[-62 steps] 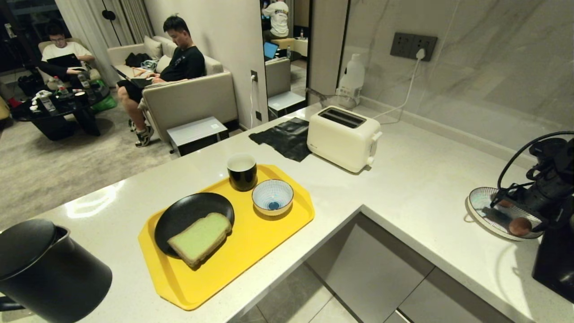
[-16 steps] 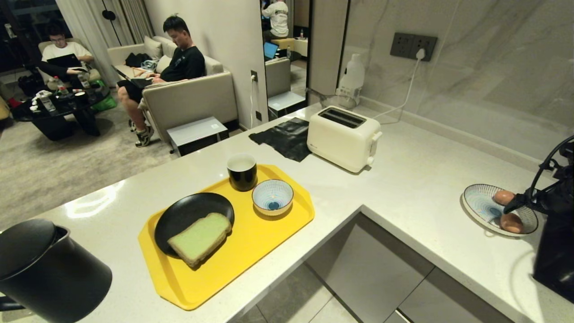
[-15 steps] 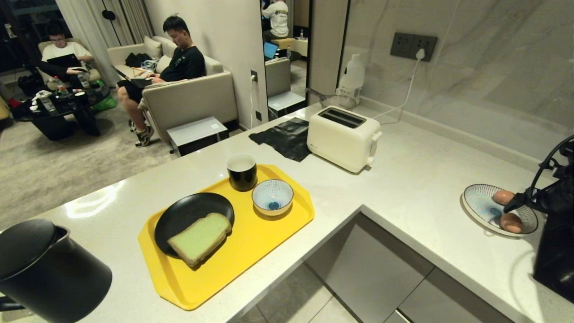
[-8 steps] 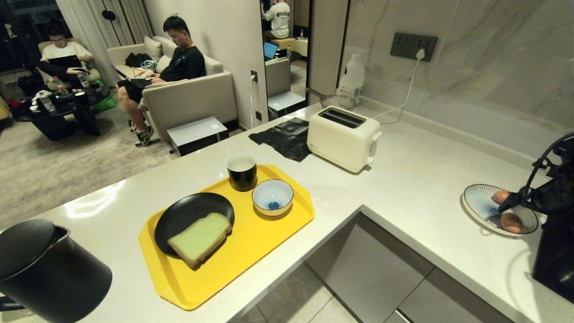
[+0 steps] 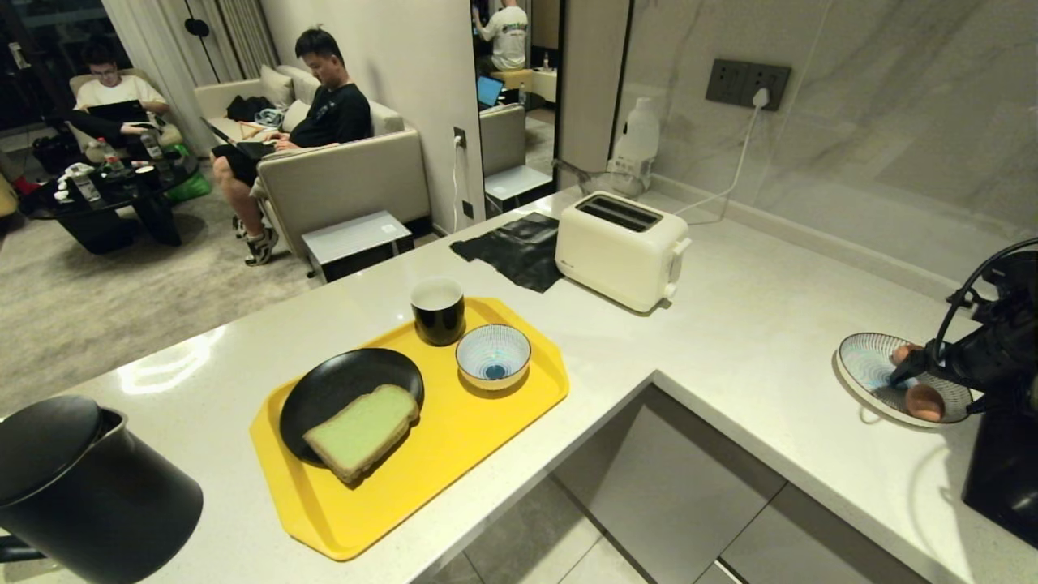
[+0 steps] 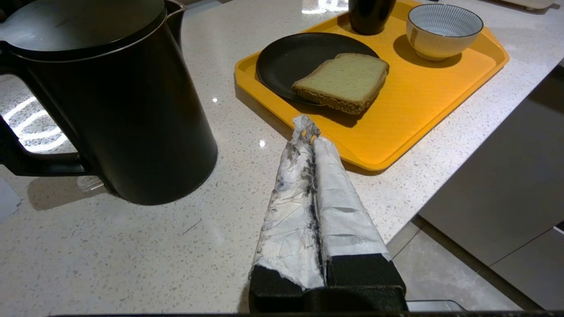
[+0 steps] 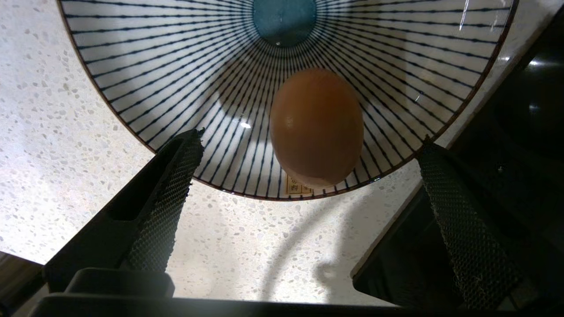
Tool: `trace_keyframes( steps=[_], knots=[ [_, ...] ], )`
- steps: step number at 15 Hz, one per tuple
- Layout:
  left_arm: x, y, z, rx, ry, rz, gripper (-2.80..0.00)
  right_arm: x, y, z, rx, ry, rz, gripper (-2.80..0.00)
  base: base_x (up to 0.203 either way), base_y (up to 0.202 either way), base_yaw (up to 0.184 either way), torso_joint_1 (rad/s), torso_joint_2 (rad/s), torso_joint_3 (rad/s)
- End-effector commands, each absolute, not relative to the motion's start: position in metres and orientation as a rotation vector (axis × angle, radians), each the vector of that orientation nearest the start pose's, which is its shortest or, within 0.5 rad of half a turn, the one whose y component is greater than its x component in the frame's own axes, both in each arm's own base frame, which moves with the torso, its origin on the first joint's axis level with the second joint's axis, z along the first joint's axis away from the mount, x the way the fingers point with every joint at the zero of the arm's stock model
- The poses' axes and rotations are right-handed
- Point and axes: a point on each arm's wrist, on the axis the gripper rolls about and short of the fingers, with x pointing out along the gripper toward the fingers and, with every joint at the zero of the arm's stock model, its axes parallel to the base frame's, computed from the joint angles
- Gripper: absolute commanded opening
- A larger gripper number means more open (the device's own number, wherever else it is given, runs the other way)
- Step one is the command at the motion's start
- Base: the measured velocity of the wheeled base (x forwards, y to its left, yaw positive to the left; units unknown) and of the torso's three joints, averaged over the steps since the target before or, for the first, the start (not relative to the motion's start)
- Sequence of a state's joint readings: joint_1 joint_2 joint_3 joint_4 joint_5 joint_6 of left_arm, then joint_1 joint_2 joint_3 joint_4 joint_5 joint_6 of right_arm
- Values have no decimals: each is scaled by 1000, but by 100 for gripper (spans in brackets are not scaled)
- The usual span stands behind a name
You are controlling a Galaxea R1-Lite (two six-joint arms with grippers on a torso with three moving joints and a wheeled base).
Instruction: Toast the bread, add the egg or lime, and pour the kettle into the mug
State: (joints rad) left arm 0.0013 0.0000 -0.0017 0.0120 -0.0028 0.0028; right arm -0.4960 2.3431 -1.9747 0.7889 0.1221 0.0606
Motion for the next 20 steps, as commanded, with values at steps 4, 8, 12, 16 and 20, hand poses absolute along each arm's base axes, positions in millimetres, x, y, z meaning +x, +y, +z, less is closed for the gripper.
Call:
trace_keyframes(
  steps=[4,8,12,16,20],
  knots=[
    [-23,0,75,3,6,-2,-280,392,-210,117,415,1118,-367,0,0,0,0,0,0,0],
    [-23,0,75,3,8,-2,-280,394,-210,113,416,1125,-366,0,0,0,0,0,0,0],
    [-23,0,75,3,8,-2,-280,396,-212,113,409,1104,-368,0,0,0,0,0,0,0],
    [-23,0,75,3,6,-2,-280,396,-212,113,399,1105,-384,0,0,0,0,0,0,0],
    [-23,0,75,3,6,-2,-280,395,-212,114,400,1107,-384,0,0,0,0,0,0,0]
  ],
)
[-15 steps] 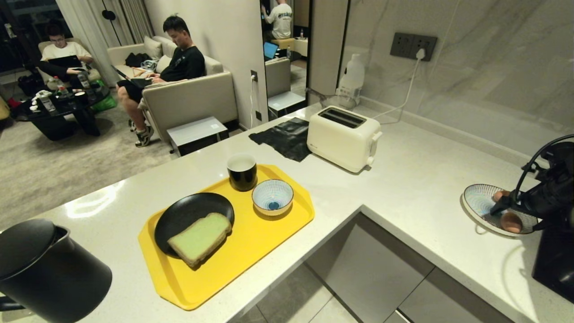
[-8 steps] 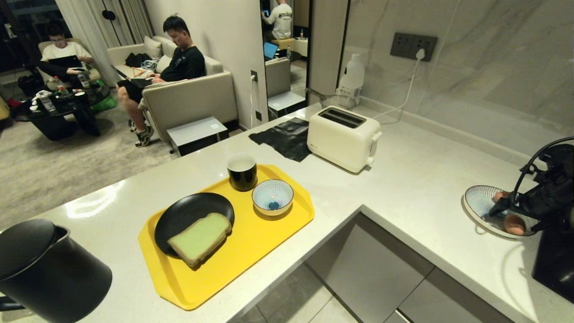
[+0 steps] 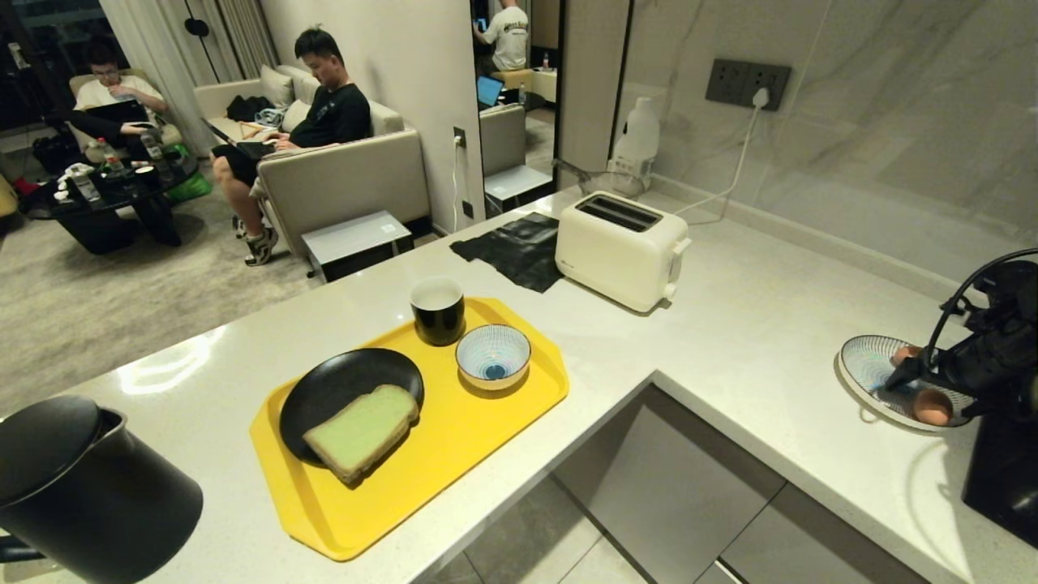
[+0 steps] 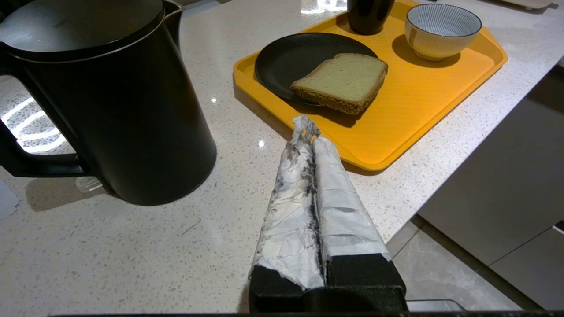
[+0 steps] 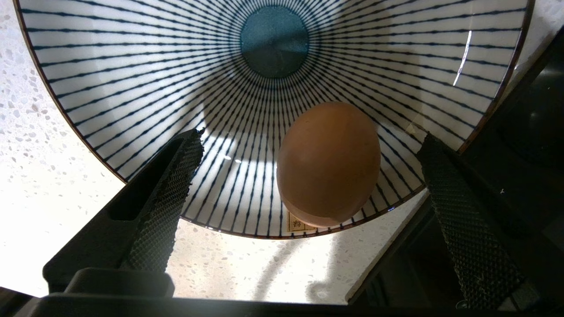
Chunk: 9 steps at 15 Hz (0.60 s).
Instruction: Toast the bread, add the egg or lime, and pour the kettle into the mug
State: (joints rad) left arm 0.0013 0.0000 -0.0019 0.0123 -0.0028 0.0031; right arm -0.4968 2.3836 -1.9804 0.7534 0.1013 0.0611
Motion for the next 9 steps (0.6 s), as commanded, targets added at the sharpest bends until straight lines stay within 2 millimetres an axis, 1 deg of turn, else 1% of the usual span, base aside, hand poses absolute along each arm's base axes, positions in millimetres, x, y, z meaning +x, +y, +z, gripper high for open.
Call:
trace_keyframes(
  steps=[1,9],
  knots=[
    [-23,0,75,3,8,-2,-280,395,-212,114,400,1107,-384,0,0,0,0,0,0,0],
    [-23,0,75,3,8,-2,-280,396,-212,110,402,1116,-385,0,0,0,0,0,0,0]
  ],
)
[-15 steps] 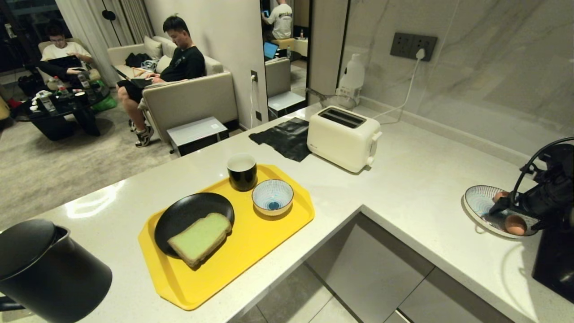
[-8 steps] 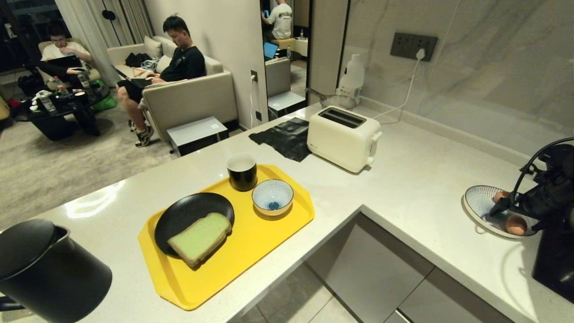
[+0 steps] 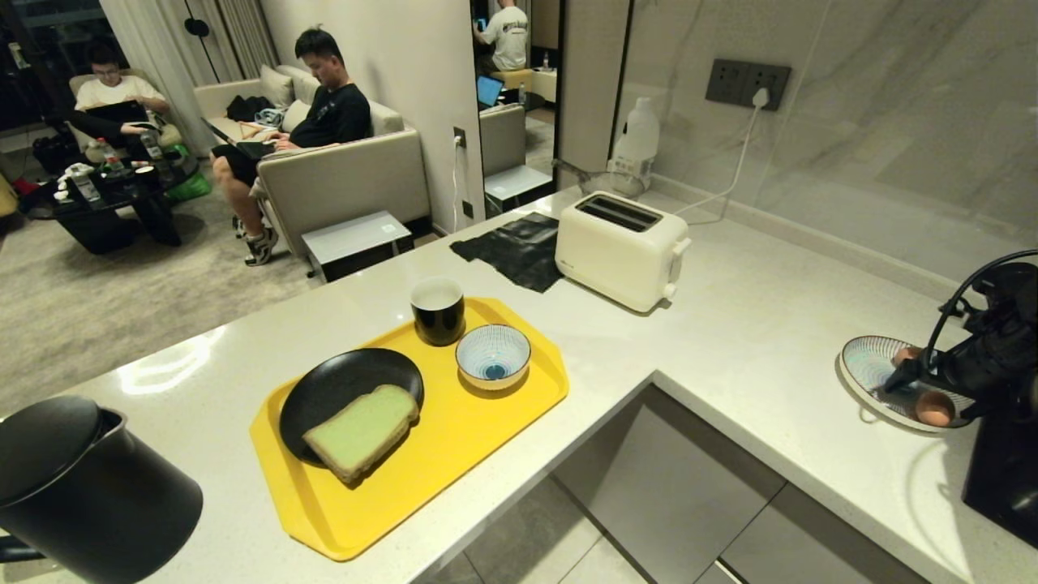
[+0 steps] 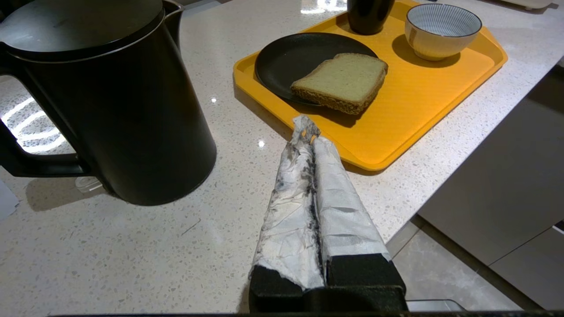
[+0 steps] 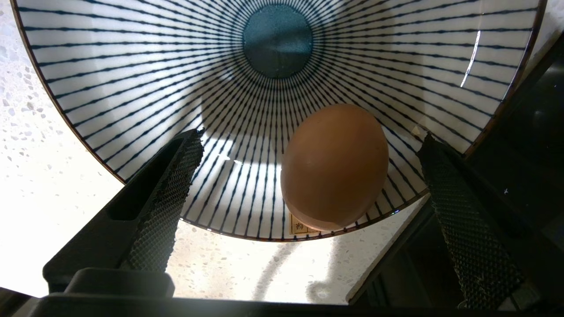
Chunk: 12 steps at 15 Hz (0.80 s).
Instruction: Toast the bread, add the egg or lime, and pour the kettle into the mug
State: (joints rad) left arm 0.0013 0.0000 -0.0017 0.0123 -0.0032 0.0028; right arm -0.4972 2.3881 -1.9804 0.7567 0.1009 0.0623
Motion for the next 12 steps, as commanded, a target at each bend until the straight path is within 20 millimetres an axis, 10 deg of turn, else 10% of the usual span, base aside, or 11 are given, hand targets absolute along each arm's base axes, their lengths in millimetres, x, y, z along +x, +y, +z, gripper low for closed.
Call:
trace_keyframes(
  steps=[1,2,3,12],
  knots=[
    [-23,0,75,3,8,-2,-280,396,-213,110,402,1116,-387,0,0,0,0,0,0,0],
    [-23,0,75,3,8,-2,-280,396,-212,110,402,1116,-385,0,0,0,0,0,0,0],
    [-23,0,75,3,6,-2,-280,396,-212,110,402,1116,-386,-280,0,0,0,0,0,0],
    [-23,0,75,3,8,-2,-280,396,-214,107,397,1124,-402,-280,0,0,0,0,0,0]
  ],
)
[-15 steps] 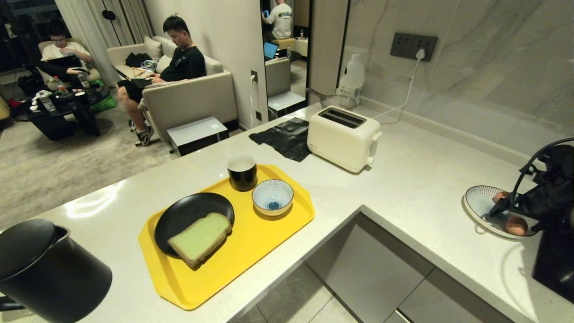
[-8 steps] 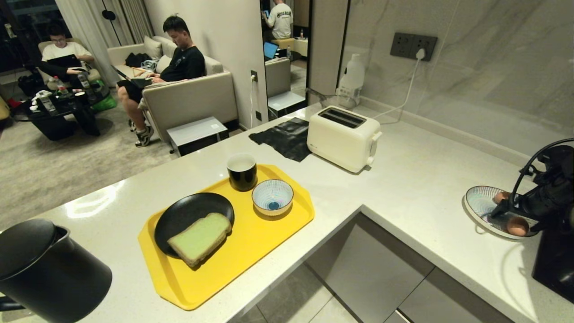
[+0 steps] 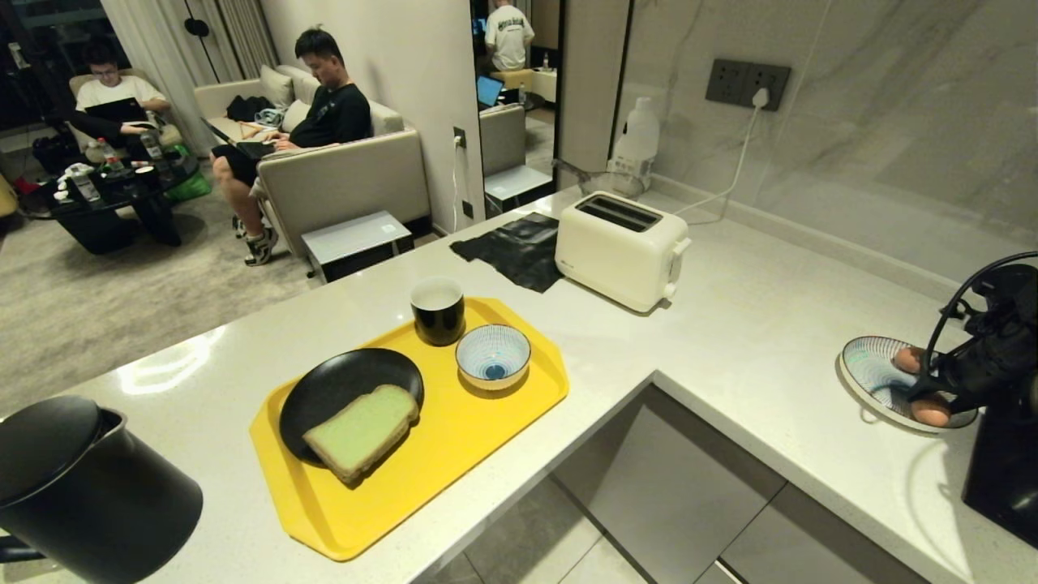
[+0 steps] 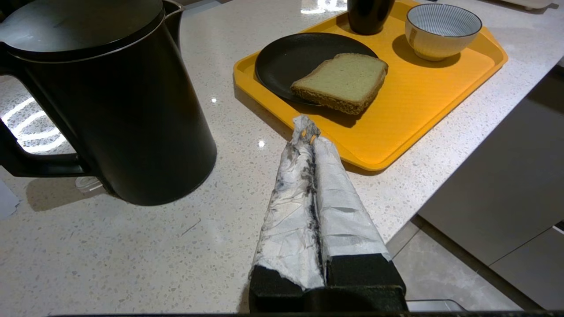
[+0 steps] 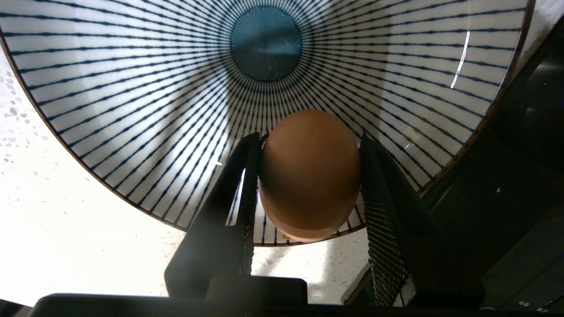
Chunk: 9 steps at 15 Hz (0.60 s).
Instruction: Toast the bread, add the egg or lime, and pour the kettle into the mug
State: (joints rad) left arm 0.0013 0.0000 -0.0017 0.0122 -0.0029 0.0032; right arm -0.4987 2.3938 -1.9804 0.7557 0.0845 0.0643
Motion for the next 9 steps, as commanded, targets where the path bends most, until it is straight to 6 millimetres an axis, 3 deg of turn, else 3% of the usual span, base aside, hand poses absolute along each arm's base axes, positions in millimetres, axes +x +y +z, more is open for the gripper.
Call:
trace_keyframes(
  steps=[1,9],
  knots=[
    [-23,0,75,3,8,-2,-280,396,-214,108,397,1124,-402,-280,0,0,0,0,0,0],
    [-23,0,75,3,6,-2,-280,396,-213,116,389,1093,-402,-280,0,0,0,0,0,0]
  ],
)
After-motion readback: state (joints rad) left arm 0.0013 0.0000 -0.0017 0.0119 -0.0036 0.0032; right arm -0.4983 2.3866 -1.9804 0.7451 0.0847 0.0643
